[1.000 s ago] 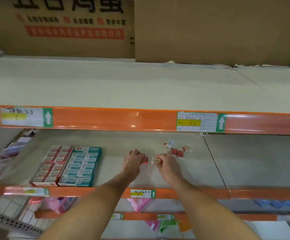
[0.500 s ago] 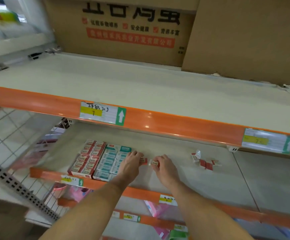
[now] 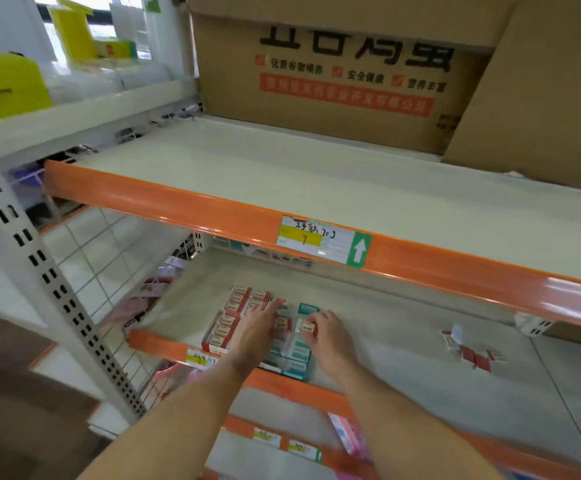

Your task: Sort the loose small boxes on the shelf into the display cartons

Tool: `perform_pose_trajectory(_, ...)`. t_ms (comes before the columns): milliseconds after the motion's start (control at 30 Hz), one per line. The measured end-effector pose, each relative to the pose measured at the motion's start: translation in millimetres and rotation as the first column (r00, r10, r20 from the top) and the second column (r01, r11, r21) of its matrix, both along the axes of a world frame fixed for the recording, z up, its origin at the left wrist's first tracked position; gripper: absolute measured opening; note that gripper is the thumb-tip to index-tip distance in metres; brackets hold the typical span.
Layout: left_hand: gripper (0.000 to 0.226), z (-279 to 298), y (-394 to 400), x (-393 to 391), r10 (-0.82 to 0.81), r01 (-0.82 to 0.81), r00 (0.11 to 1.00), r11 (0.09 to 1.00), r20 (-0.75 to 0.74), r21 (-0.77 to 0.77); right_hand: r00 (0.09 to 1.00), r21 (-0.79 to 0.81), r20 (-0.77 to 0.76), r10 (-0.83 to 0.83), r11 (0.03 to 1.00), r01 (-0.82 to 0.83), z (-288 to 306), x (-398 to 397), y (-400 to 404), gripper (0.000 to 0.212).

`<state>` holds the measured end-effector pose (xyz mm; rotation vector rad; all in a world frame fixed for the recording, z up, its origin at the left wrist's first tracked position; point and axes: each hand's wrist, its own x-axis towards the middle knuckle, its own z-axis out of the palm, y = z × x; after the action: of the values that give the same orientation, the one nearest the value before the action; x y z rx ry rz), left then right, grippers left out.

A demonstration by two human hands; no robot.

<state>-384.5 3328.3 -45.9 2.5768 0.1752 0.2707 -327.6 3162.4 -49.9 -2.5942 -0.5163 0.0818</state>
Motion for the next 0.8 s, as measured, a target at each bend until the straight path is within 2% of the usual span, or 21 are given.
perform_pose_trajectory(233, 0.043, 1.0, 53.6, -23.7, 0.052, -0.053, 0.996, 0.999, 0.07, 0.007, 0.997, -0.008, -0.013, 0.081, 0.997, -0.081, 5.3, -18.1, 54.4, 0.034)
perform_pose_trajectory(433, 0.038, 2.6, 84.4, -40.4, 0.106, -0.11, 0.993, 0.991, 0.049, 0.077, 0.99, -0.017, -0.005, 0.142, 0.99, -0.142, 11.2, -31.0, 88.4, 0.04)
perform_pose_trajectory(600, 0.026, -0.2, 94.4, -45.9, 0.113, -0.116, 0.993, 0.987, 0.036, 0.107, 0.989, -0.028, -0.034, 0.146, 0.989, -0.147, 11.6, -37.5, 105.2, 0.039)
perform_pose_trajectory(800, 0.035, -0.1, 97.3, -40.3, 0.116, -0.121, 0.992, 0.988, 0.048, 0.098, 0.996, -0.038, -0.04, 0.082, 0.996, -0.084, 11.9, -39.8, 119.0, 0.025)
